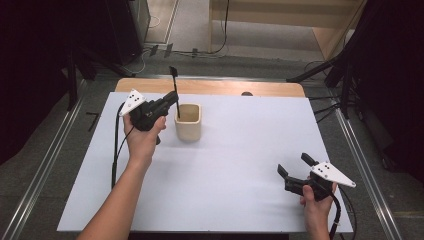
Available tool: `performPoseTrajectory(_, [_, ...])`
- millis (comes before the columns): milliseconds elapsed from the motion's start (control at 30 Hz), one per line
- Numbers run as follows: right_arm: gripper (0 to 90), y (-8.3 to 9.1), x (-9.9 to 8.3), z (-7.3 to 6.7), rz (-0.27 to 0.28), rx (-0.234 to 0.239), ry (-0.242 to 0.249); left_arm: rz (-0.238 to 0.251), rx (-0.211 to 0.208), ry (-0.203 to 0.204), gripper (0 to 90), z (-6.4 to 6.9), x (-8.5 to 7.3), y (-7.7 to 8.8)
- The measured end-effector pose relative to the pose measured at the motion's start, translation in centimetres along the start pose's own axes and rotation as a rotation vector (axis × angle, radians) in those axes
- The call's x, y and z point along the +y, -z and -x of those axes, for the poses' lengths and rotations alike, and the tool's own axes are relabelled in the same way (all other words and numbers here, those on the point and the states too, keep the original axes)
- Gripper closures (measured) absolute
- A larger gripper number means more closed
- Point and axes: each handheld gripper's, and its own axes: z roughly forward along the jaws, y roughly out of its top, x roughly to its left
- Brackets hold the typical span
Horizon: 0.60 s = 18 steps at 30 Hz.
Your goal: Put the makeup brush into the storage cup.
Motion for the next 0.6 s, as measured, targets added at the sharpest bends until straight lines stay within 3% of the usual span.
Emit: performPoseTrajectory(600, [6.5, 0.0, 0.0, 0.0, -0.001, 0.002, -0.001, -0.037, 0.007, -0.013, 86.4, -0.1, -1.2, -0.5])
